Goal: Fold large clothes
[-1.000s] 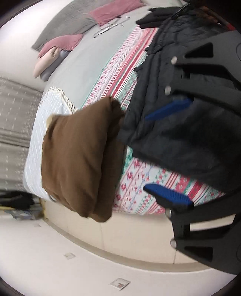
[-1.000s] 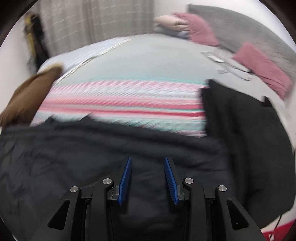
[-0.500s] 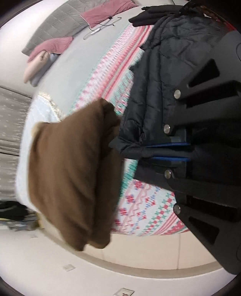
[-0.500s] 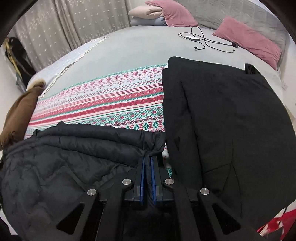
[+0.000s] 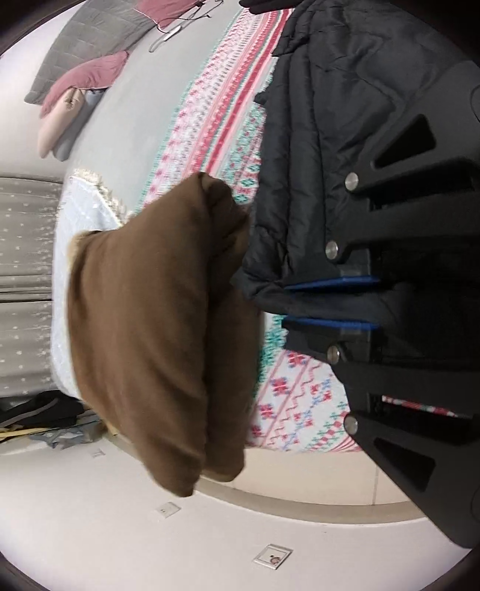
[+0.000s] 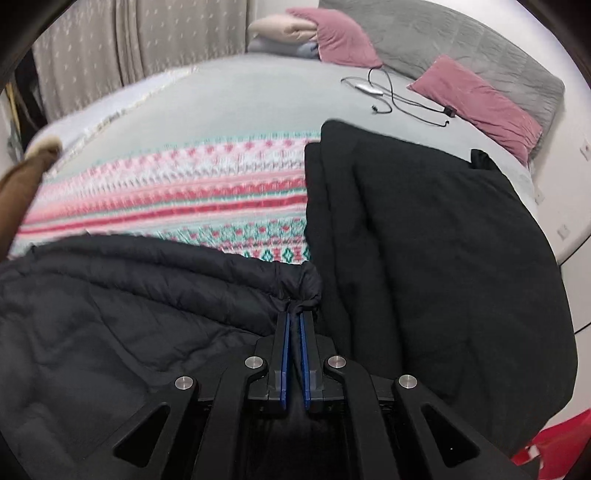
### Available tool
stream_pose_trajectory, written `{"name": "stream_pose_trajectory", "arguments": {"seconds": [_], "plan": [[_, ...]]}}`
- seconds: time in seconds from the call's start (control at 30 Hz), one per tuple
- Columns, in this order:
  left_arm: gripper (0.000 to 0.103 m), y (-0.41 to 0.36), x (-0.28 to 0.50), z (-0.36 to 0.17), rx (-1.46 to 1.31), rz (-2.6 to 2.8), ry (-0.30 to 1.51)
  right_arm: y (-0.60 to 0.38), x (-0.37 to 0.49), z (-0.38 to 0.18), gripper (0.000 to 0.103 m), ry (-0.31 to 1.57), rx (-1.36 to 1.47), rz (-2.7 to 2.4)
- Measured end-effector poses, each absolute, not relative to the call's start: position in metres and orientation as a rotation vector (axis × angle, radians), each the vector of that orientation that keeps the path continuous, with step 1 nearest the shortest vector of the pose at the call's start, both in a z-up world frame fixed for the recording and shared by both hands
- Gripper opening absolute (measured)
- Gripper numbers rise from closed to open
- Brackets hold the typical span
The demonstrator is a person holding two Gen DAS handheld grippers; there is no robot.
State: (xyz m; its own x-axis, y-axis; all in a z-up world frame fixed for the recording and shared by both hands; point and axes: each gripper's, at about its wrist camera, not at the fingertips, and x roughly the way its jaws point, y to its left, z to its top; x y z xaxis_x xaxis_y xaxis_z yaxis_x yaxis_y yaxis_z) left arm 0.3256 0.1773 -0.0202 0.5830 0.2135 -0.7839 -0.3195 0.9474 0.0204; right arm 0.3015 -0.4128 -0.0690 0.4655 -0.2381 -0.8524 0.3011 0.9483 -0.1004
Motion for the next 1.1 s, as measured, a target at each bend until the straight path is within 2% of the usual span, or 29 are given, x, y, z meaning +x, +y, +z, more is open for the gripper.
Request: {"name": "stream_pose_trajectory", "arguments": {"seconds": [0.1,0.2,0.27,0.33,0.37,0.43,0.47,0.5,0.57,0.77,1.03,1.1], "plan": [[0.024,0.174,0.323,-0.014,-0.125,0.293,0.876,-0.416,0.301,-0.069,0.006,1.052,0.078,-0.369],[0.039,0.169,0.318,-0.005,-0.127,0.260,0.880,-0.411,0.300,-0.066,0.012,1.050,0.034,-0.372],[0.053,0.166,0.311,0.008,-0.135,0.243,0.858,-0.404,0.295,-0.060,0.015,1.027,-0.001,-0.371],[0.061,0.162,0.302,0.020,-0.137,0.248,0.826,-0.402,0.283,-0.043,0.020,0.967,0.027,-0.346],[0.061,0.157,0.294,0.029,-0.139,0.244,0.808,-0.400,0.275,-0.033,0.025,0.929,0.057,-0.328],[0.062,0.141,0.280,0.040,-0.133,0.192,0.785,-0.394,0.261,-0.018,0.042,0.869,0.112,-0.278],[0.065,0.132,0.274,0.043,-0.121,0.172,0.777,-0.387,0.251,-0.010,0.054,0.832,0.150,-0.223],[0.067,0.116,0.264,0.045,-0.091,0.144,0.770,-0.381,0.247,-0.007,0.059,0.818,0.164,-0.184],[0.073,0.080,0.247,0.044,-0.017,0.073,0.774,-0.357,0.239,-0.004,0.061,0.821,0.167,-0.080],[0.073,0.018,0.207,0.018,0.015,-0.084,0.860,-0.295,0.215,-0.017,0.069,0.881,0.170,0.106],[0.074,0.012,0.221,-0.030,0.068,-0.009,0.959,-0.248,0.200,-0.060,0.070,0.989,0.026,0.152],[0.076,0.009,0.223,-0.035,0.080,-0.001,0.957,-0.248,0.204,-0.074,0.074,0.998,0.014,0.136]]}}
